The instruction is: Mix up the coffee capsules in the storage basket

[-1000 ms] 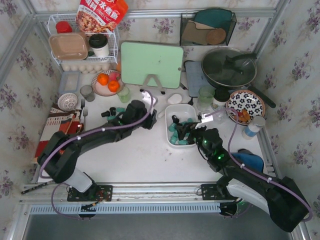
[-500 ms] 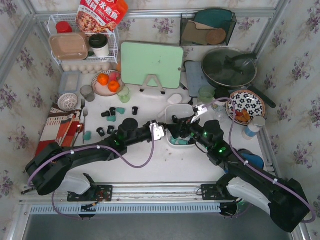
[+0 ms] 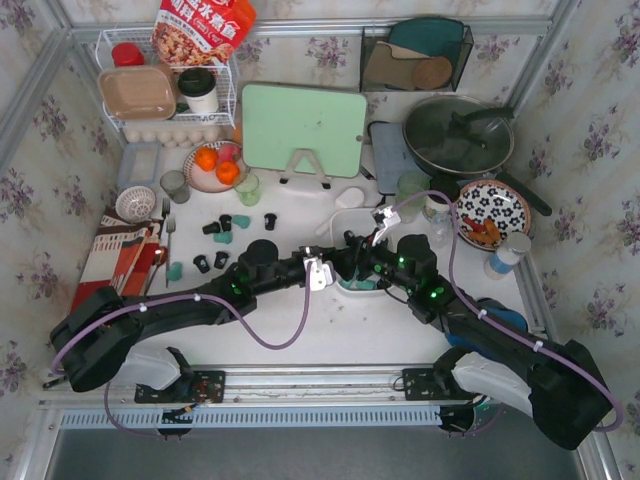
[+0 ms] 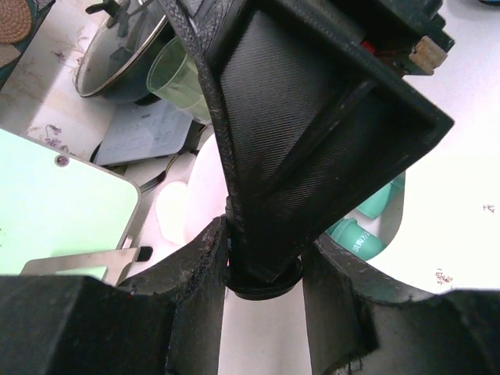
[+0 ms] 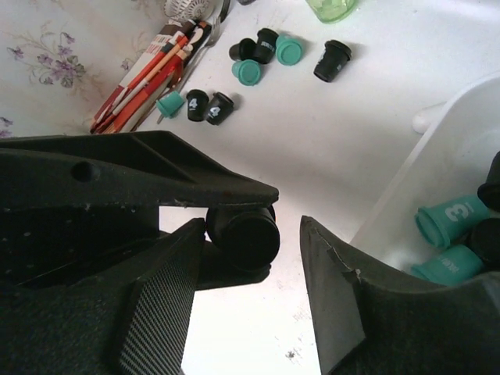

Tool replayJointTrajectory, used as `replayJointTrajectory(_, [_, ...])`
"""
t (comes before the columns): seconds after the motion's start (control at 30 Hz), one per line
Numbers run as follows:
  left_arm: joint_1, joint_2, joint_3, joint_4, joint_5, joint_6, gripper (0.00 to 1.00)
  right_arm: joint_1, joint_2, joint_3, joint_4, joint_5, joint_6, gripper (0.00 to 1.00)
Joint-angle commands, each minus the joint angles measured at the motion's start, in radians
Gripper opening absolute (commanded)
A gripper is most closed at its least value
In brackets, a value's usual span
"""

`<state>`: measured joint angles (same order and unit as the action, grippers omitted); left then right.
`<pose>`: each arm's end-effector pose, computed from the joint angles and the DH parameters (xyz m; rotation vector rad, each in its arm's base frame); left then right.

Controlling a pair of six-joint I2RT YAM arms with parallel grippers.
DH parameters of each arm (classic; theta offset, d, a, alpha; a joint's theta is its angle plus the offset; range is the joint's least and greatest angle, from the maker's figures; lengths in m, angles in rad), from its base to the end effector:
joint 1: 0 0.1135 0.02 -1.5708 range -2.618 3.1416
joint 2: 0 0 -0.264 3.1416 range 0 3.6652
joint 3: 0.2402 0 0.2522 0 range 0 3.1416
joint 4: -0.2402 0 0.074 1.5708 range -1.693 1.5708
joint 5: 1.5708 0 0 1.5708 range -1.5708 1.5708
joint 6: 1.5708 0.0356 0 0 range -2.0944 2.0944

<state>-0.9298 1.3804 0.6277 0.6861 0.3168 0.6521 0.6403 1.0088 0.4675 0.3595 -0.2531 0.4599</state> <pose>0.1690 -0.2450 0.2419 1.3358 0.9770 -0.4709 0.1766 0.1427 0.2425 -0.3621 1.8258 1.0068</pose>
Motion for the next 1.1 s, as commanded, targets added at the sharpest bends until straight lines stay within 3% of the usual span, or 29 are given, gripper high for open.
replayJointTrajectory(0.0, [-0.009,-0.01,0.019,0.055,0.027,0.012,0.4,0.001,0.008,0.002,0.032,-0.029,0.014,0.58])
replayJointTrajectory(0.3, [-0.014,-0.009,0.067,-0.026,-0.014,-0.005,0.41,0.001,0.002,-0.02,0.073,0.012,0.028,0.23])
replayJointTrajectory(0.43, [-0.013,-0.011,0.072,-0.043,-0.047,-0.019,0.52,0.001,-0.018,-0.036,0.072,0.062,0.014,0.07])
replayJointTrajectory(0.67, [-0.014,-0.014,0.07,-0.042,-0.137,-0.07,1.0,0.001,-0.05,-0.051,0.028,0.212,-0.06,0.04])
replayJointTrajectory(0.83, [0.008,-0.029,0.068,-0.056,-0.316,-0.197,0.99,0.0,-0.048,-0.095,0.01,0.453,-0.157,0.04])
replayJointTrajectory(0.9, [0.035,-0.027,0.095,-0.121,-0.473,-0.343,0.99,0.001,-0.039,-0.136,0.055,0.527,-0.168,0.05])
replayJointTrajectory(0.97, [0.094,-0.019,0.161,-0.284,-0.606,-0.521,0.99,0.001,-0.007,-0.165,0.11,0.56,-0.17,0.07])
replayJointTrajectory(1.07, [0.231,0.024,0.269,-0.567,-0.623,-0.788,0.99,0.001,0.046,-0.156,0.118,0.571,-0.169,0.12])
